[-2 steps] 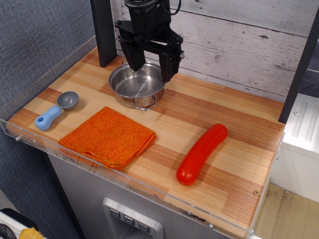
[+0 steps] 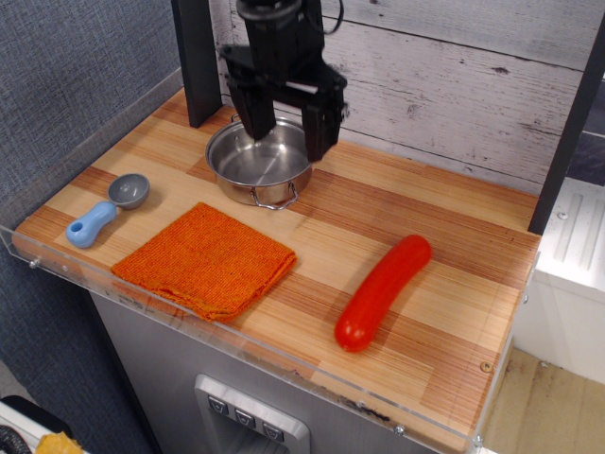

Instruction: Take the roller and place it on red pad

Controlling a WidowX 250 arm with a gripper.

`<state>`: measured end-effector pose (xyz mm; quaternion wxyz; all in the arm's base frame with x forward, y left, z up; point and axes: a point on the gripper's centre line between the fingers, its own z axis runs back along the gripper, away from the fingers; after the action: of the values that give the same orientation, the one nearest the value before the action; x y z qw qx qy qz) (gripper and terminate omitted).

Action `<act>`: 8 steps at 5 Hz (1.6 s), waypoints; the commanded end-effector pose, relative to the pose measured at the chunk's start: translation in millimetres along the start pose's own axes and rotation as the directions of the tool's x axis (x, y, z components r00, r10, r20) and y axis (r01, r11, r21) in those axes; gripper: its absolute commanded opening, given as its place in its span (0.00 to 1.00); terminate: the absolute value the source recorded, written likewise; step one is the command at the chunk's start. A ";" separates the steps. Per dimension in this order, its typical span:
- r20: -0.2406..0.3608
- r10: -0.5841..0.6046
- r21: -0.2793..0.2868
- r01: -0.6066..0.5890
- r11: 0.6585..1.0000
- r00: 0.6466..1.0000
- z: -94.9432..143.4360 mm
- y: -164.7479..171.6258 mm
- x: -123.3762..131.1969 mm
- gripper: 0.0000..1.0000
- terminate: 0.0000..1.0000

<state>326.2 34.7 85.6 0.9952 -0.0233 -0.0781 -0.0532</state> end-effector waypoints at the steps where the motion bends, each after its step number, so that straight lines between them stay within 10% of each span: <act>1: 0.007 -0.105 -0.050 0.106 0.993 0.994 -9.8 -40.4 -8.8 1.00 0.00; 7: -0.085 -0.171 -0.007 0.171 0.985 0.982 -64.6 -110.0 -9.6 1.00 0.00; 8: -0.093 -0.171 -0.012 0.170 0.985 0.981 -71.1 -110.6 -9.9 0.00 0.00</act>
<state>310.6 -75.1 8.0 0.9906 -0.0147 -0.0127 -0.1352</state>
